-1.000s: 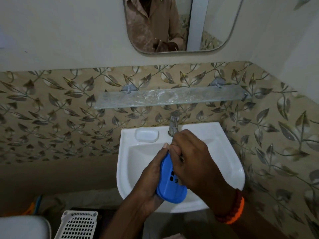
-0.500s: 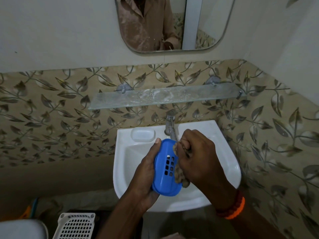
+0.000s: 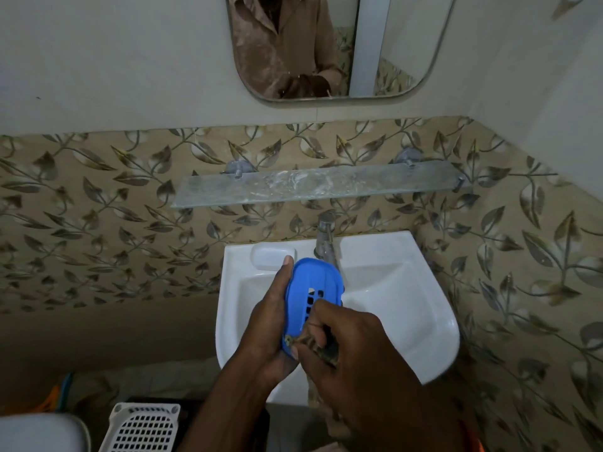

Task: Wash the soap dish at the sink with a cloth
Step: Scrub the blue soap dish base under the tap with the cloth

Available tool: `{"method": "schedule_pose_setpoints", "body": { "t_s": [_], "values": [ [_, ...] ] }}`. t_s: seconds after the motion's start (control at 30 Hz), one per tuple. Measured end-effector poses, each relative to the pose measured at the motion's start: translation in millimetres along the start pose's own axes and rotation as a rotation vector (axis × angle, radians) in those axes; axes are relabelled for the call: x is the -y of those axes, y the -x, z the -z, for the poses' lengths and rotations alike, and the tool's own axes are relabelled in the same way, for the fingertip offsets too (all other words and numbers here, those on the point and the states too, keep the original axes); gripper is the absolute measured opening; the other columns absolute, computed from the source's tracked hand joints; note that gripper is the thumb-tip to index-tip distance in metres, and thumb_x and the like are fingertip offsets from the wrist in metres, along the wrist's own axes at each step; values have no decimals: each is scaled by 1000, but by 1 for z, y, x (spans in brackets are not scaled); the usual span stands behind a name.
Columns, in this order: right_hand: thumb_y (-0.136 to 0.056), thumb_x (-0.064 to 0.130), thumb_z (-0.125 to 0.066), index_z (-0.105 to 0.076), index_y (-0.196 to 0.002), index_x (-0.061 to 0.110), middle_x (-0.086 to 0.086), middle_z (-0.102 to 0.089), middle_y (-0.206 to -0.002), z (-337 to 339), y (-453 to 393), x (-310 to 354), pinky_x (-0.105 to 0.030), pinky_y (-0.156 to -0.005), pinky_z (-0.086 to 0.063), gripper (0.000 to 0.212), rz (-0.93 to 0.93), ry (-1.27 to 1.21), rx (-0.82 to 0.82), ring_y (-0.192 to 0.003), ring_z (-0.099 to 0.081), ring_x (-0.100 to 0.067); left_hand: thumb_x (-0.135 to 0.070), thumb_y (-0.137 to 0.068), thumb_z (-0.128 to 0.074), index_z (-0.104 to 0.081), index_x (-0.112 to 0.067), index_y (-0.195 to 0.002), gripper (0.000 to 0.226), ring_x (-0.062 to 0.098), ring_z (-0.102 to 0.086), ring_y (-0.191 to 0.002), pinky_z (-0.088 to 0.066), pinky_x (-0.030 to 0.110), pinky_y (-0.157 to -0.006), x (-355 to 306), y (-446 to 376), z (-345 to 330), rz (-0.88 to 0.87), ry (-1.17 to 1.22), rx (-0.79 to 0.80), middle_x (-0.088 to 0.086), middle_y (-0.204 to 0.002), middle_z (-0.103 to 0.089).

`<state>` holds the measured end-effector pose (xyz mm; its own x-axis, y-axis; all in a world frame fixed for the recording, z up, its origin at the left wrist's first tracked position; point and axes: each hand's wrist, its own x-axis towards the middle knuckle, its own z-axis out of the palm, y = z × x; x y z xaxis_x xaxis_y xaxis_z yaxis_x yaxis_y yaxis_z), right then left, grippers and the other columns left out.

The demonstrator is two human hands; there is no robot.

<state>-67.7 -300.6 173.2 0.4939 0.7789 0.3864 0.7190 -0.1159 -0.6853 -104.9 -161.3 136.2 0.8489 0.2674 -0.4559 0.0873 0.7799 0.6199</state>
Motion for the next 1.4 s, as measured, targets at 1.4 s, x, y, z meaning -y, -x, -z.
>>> {"method": "schedule_pose_setpoints", "body": {
  "t_s": [1.4],
  "values": [
    [-83, 10, -75, -51, -75, 15, 1, -57, -69, -16, -23, -4, -20, -63, -54, 25, -97, -141, -167, -67, -60, -15, -64, -83, -71, -76, -7, -116, 66, 26, -74, -94, -62, 39, -83, -3, -8, 6, -43, 22, 65, 16, -106, -75]
  ]
}}
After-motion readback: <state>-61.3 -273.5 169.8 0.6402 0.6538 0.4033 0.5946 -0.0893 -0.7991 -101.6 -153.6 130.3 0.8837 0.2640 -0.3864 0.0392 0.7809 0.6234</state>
